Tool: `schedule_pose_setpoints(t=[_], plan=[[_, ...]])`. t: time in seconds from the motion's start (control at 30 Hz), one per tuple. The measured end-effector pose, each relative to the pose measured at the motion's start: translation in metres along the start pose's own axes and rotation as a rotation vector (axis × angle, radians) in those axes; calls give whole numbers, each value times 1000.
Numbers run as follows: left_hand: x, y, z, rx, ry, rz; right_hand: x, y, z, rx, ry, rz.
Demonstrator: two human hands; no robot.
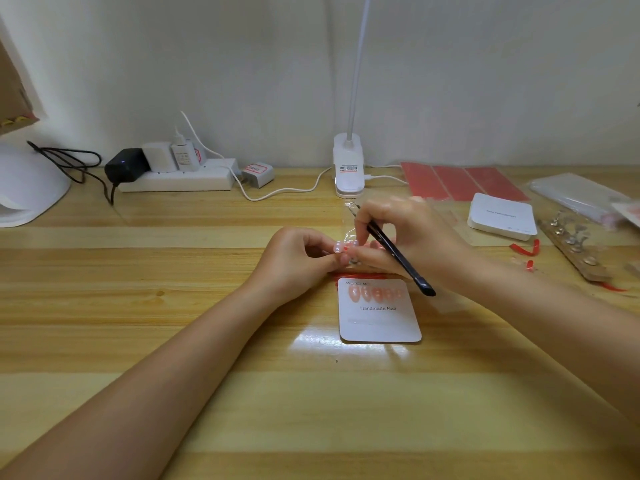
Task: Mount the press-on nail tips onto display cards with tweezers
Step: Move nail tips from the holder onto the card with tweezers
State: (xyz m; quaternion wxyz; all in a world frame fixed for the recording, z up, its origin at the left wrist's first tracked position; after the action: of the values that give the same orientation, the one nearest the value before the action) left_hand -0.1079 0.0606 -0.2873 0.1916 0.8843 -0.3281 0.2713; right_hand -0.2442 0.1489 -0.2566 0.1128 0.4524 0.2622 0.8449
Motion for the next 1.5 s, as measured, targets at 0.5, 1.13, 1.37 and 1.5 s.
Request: schedule_pose_setpoints(t=[0.5,1.13,1.37,1.5], plan=[[4,-2,0,46,-55,34,12,-9,9,-23,76,-211],[8,5,-13,-10,151,168,48,-78,-6,-350,375,-508],[-10,16,-47,-253,348,183,38,-79,-5,-255,255,-471],[-25,22,-61,-293,310,168,35,-81,-3,-155,136,-400]])
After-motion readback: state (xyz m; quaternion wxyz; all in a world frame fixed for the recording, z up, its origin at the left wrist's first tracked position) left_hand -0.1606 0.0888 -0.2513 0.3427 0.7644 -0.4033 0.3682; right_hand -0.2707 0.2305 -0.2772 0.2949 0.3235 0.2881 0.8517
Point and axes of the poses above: each hand's wrist, its own y-axis towards the middle knuckle, its own x-axis out of the back of the hand, z = x × y, the point moved 2 cm from there along y, towards the middle knuckle, and after that the axes turned 9 degrees about y, right-handed, at the moved point
